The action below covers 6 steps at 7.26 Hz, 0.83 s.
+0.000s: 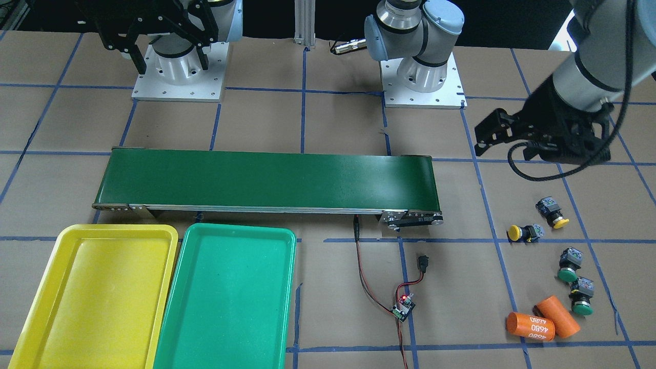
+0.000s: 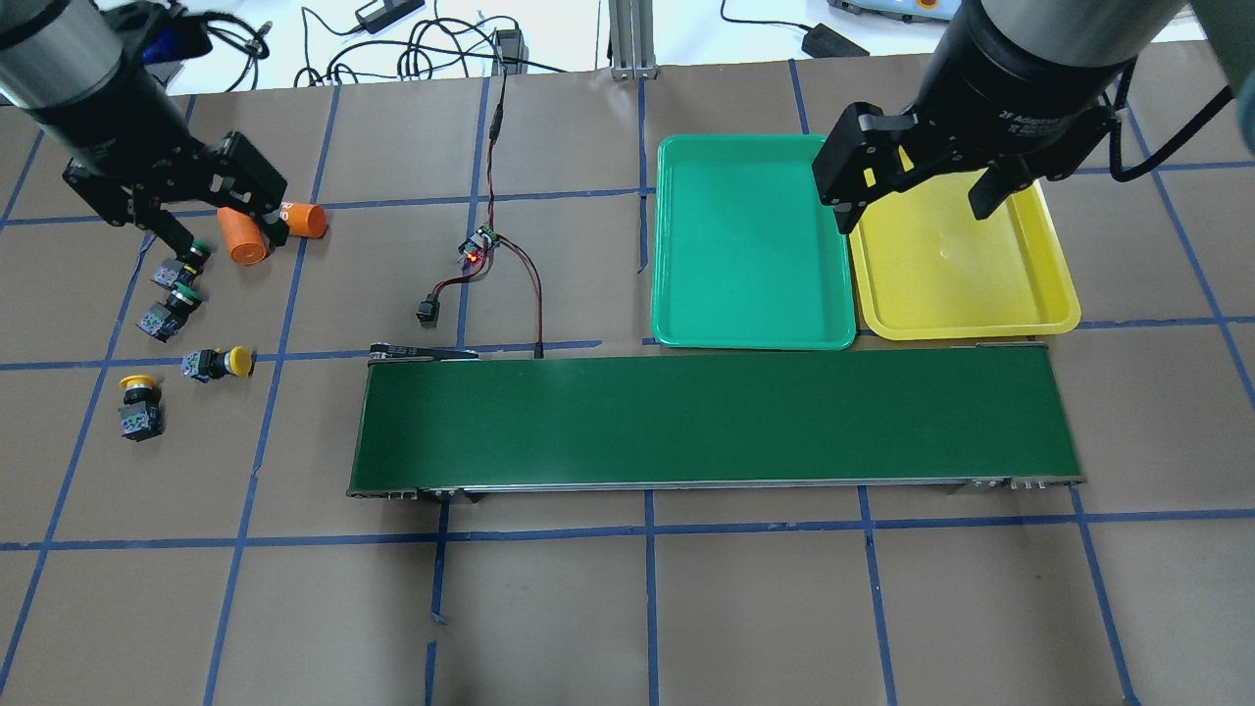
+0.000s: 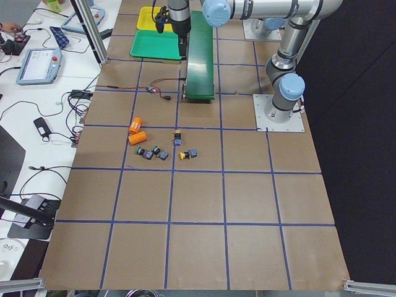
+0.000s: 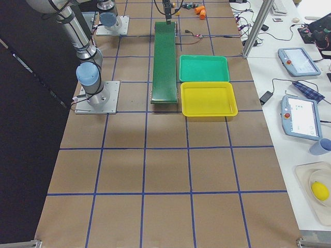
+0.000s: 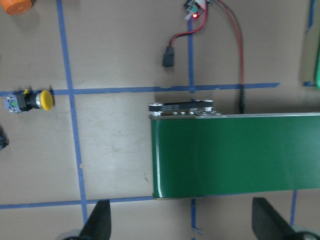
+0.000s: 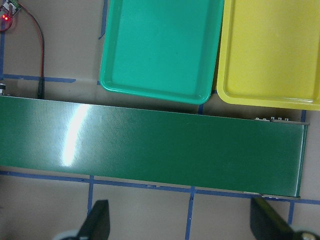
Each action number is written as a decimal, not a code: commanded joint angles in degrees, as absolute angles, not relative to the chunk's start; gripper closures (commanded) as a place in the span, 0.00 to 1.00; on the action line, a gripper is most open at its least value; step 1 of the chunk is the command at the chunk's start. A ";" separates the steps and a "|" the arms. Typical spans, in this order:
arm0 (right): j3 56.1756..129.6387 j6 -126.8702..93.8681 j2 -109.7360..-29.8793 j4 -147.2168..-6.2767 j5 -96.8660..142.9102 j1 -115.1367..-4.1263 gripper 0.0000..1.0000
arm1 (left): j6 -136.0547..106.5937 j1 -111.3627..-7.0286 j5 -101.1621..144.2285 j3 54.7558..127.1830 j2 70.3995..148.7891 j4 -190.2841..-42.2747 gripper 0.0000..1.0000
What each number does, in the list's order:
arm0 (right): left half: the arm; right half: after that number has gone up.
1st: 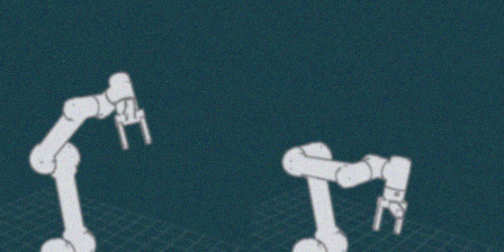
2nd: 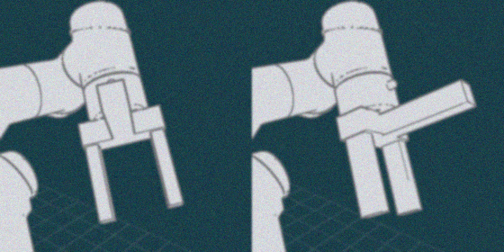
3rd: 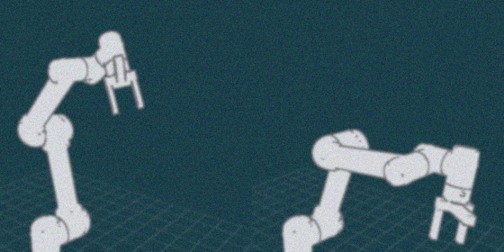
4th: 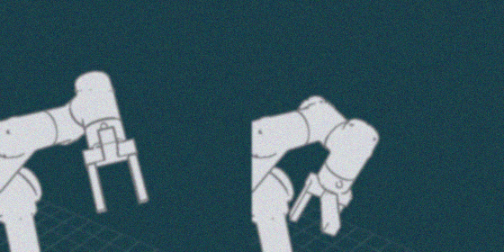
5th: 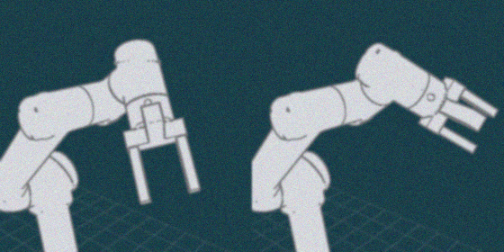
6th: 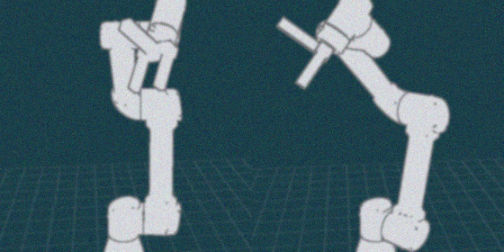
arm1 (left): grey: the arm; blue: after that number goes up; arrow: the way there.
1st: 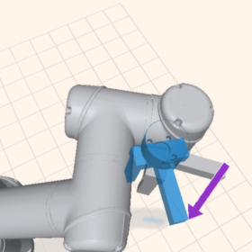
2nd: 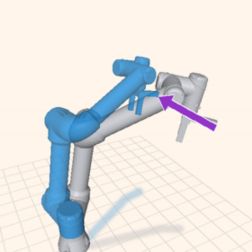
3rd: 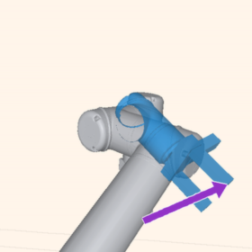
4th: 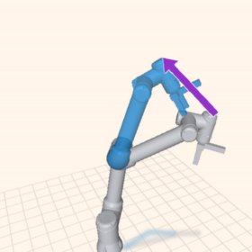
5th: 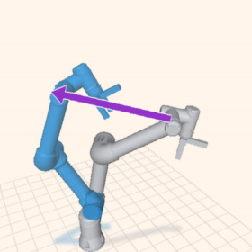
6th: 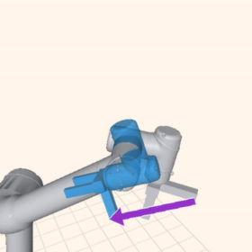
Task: Sort buttons by color to trays
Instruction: 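Lower the left gripper onto a yellow-capped button switch and grasp it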
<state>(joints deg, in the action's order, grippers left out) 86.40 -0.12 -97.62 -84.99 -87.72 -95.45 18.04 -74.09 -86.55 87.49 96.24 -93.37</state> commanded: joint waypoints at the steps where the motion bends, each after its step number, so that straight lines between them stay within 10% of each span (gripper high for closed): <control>1: 86.40 -0.09 -97.65 -84.99 -87.71 -95.45 0.00 | 32.17 -68.74 -88.66 89.73 104.64 -83.09 0.00; 6: 86.40 -0.09 -97.65 -84.99 -87.71 -95.54 0.00 | 41.14 -61.52 -93.16 99.72 112.67 -62.92 0.00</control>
<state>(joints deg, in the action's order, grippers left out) 86.40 -0.13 -97.64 -84.99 -87.72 -95.53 40.26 -62.38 -93.11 95.69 111.62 -70.48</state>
